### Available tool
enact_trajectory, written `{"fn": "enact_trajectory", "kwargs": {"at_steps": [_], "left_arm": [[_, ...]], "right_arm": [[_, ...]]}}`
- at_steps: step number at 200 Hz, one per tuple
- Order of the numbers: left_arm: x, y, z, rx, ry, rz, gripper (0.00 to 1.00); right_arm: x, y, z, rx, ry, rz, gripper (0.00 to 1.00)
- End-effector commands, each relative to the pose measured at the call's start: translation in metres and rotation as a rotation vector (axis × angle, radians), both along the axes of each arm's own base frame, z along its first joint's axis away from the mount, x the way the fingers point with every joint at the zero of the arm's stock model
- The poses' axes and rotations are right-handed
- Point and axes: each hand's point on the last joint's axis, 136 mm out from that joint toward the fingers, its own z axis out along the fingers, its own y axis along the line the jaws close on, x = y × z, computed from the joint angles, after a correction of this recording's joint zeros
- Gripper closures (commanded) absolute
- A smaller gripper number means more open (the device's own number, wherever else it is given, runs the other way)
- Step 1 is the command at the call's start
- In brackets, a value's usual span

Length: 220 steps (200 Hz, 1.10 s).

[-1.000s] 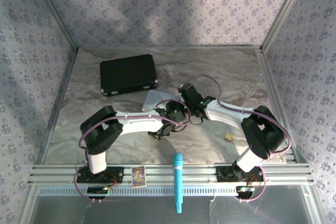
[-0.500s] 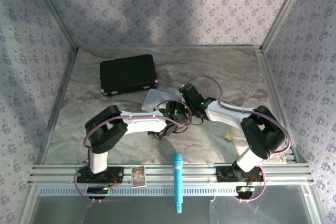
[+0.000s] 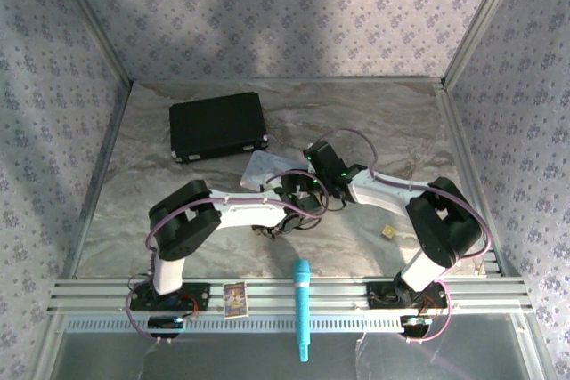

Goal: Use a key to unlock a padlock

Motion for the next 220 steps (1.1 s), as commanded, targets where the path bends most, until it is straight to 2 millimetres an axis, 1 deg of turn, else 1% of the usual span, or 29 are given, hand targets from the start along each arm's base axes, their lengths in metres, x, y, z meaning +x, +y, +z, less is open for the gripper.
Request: {"fn": "enact_trajectory", "kwargs": {"at_steps": [1, 21, 26, 36, 59, 77, 93, 112, 133, 155, 157, 166, 172, 183, 204, 220], "left_arm": [[-0.049, -0.017, -0.024, 0.083, 0.184, -0.205, 0.75], [-0.058, -0.022, -0.022, 0.076, 0.186, -0.221, 0.73], [-0.060, -0.024, -0.022, 0.071, 0.190, -0.228, 0.69], [-0.062, -0.027, -0.021, 0.069, 0.194, -0.239, 0.68], [-0.061, -0.032, -0.017, 0.037, 0.184, -0.243, 0.68], [-0.061, -0.035, -0.020, 0.019, 0.194, -0.247, 0.69], [-0.060, -0.036, -0.024, 0.005, 0.203, -0.243, 0.69], [-0.056, -0.034, -0.021, -0.014, 0.200, -0.233, 0.69], [-0.049, -0.029, -0.009, -0.030, 0.172, -0.228, 0.68], [-0.038, -0.020, 0.013, -0.059, 0.120, -0.218, 0.66], [-0.036, -0.019, 0.015, -0.064, 0.114, -0.216, 0.65], [-0.031, -0.015, 0.024, -0.100, 0.089, -0.210, 0.54], [-0.028, -0.014, 0.028, -0.136, 0.075, -0.206, 0.50], [-0.022, -0.011, 0.034, -0.221, 0.055, -0.200, 0.50], [-0.009, -0.009, 0.047, -0.384, 0.023, -0.194, 0.49], [0.004, 0.000, 0.056, -0.429, 0.003, -0.182, 0.49]], "right_arm": [[-0.015, -0.020, -0.057, -0.146, 0.113, -0.057, 0.11], [-0.014, -0.020, -0.058, -0.145, 0.112, -0.059, 0.11], [-0.014, -0.020, -0.058, -0.145, 0.114, -0.060, 0.11], [-0.013, -0.020, -0.058, -0.143, 0.113, -0.060, 0.11], [-0.012, -0.019, -0.059, -0.141, 0.116, -0.061, 0.11], [-0.013, -0.018, -0.060, -0.137, 0.118, -0.060, 0.11], [-0.013, -0.019, -0.061, -0.138, 0.121, -0.060, 0.11], [-0.012, -0.021, -0.058, -0.131, 0.117, -0.067, 0.11], [-0.008, -0.023, -0.051, -0.121, 0.103, -0.071, 0.11], [-0.003, -0.026, -0.042, -0.125, 0.088, -0.065, 0.11], [-0.002, -0.026, -0.041, -0.126, 0.087, -0.064, 0.11], [0.000, -0.027, -0.036, -0.128, 0.080, -0.058, 0.11], [0.002, -0.027, -0.033, -0.128, 0.077, -0.061, 0.11], [0.005, -0.029, -0.027, -0.132, 0.070, -0.071, 0.11], [0.013, -0.027, -0.012, -0.128, 0.020, -0.025, 0.10], [0.021, -0.024, 0.010, -0.109, -0.038, -0.008, 0.08]]}}
